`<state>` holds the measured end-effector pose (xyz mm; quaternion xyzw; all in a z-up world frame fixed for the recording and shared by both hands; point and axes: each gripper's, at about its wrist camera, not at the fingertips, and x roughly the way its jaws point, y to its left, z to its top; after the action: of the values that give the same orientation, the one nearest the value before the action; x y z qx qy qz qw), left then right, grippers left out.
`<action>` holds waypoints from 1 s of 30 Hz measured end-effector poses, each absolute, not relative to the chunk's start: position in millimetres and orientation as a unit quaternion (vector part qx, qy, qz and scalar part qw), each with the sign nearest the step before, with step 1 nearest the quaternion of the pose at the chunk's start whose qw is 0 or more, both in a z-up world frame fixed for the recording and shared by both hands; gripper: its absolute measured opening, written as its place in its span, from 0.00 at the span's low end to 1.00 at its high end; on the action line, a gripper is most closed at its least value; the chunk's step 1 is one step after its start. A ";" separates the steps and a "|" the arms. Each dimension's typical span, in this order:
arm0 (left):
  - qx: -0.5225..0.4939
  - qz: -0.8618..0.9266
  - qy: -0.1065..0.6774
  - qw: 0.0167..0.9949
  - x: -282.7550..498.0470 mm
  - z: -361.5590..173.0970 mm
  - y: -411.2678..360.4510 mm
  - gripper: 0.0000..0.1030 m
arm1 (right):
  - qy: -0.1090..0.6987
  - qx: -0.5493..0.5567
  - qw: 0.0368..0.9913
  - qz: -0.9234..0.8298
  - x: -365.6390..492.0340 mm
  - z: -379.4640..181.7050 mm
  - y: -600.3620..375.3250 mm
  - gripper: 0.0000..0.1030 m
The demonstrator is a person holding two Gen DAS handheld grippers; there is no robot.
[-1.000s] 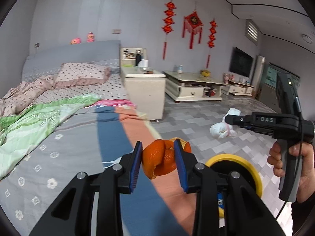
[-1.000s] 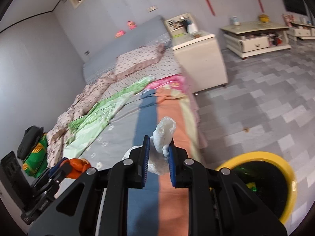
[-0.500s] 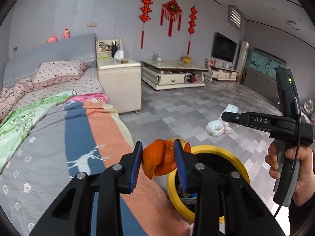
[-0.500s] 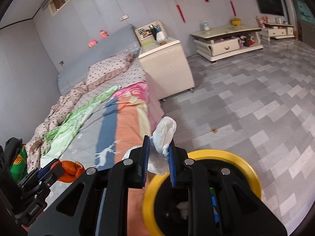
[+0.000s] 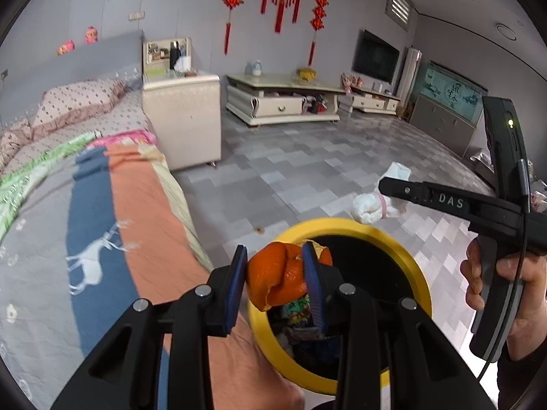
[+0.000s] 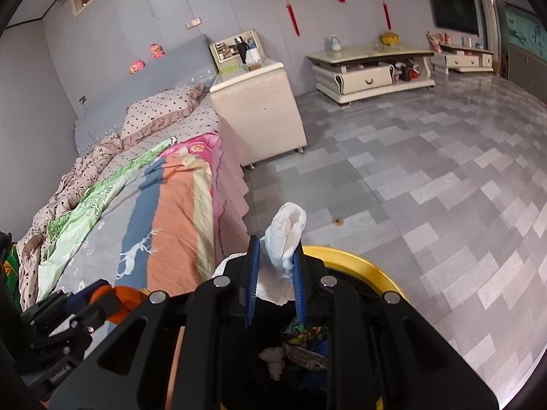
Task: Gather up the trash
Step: 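Carry the orange peel and white tissue over the yellow-rimmed bin, then open both tools to drop the peel and tissue into the bin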
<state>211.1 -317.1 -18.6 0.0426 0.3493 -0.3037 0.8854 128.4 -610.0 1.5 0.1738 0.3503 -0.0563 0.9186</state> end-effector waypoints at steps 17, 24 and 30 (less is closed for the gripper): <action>0.024 -0.325 0.385 0.864 214.0 -42.5 -342.7 0.44 | 0.348 0.178 0.917 -0.076 121.6 -15.9 -630.7 0.30; 0.023 -0.320 0.379 0.868 211.5 -37.1 -336.3 0.47 | 0.351 0.188 0.914 -0.083 114.9 -16.1 -633.3 0.36; 0.016 -0.306 0.376 0.874 209.9 -31.5 -320.2 0.47 | 0.351 0.196 0.912 -0.080 110.6 -12.3 -627.6 0.36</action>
<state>209.9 -320.2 -31.5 0.0156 0.3765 -0.3061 0.8742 110.6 -627.6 -12.3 0.1960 0.3507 -0.0798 0.9123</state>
